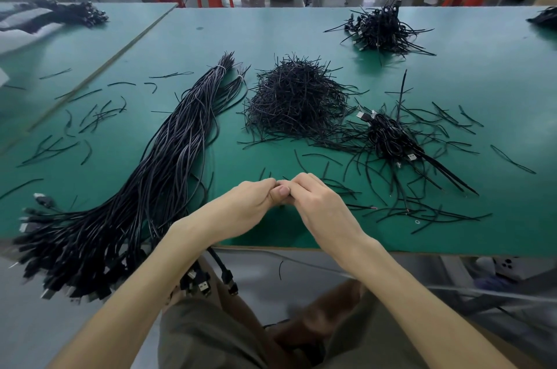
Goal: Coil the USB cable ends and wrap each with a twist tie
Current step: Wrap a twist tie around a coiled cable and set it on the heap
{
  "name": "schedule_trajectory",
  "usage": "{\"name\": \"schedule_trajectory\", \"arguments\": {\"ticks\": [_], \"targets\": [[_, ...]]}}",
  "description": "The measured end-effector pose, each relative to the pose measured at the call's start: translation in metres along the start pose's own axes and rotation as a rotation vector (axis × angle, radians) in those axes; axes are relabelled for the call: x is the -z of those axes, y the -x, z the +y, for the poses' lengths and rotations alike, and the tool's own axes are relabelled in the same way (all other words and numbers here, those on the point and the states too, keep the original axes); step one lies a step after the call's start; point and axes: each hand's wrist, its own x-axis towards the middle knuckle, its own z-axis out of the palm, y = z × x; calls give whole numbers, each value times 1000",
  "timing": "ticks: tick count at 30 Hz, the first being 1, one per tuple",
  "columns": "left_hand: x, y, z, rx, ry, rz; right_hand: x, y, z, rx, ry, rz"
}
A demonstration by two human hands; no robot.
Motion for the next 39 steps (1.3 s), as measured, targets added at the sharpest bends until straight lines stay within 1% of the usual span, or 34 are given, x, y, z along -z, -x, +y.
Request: {"name": "schedule_trajectory", "arguments": {"ticks": [3, 7, 10, 13, 16, 19, 20, 21, 22, 24, 26, 27, 29, 30, 31, 33, 34, 35, 37, 39], "targets": [[1, 0, -4, -37, 9, 8, 0, -1, -1, -12, -41, -9], [-2, -2, -4, -86, -78, 126, -1, -5, -2, -33, -61, 34], [0, -5, -3, -100, -76, 227, 0, -10, 1, -18, 11, 63], [5, -15, -4, -79, -43, 276, 1, -18, 11, 0, 94, 72], [8, -30, -1, -91, 56, 226, 3, -27, 22, 16, 111, 109], [12, -41, 0, -62, 349, 54, 5, -34, 29, 34, 89, 119], [13, -44, 0, -58, 406, 11, 5, -36, 31, 31, 86, 129], [14, -46, -1, -66, 412, -1, 5, -37, 33, 25, 84, 146], [15, -48, -3, -81, 374, 24, 5, -38, 34, 18, 84, 169], [15, -53, -6, -113, 200, 141, 3, -39, 32, 5, 123, 216], [15, -59, -9, -90, 87, 268, 2, -38, 29, -38, 190, 260], [16, -63, -12, -59, 91, 328, 2, -36, 26, -73, 212, 288], [19, -70, -18, 5, 199, 422, 4, -33, 23, -103, 247, 322], [21, -74, -21, 33, 295, 439, 6, -32, 24, -97, 247, 296], [21, -76, -24, 52, 418, 437, 8, -30, 26, -101, 211, 232], [18, -77, -27, 58, 646, 402, 11, -24, 33, -200, 42, 57], [16, -77, -29, 55, 711, 394, 12, -21, 37, -276, -46, -11], [15, -77, -30, 53, 748, 395, 13, -18, 40, -343, -103, -66], [13, -77, -29, 51, 770, 414, 13, -14, 45, -428, -132, -142], [11, -78, -28, 54, 731, 427, 12, -13, 47, -460, -129, -154]]}}
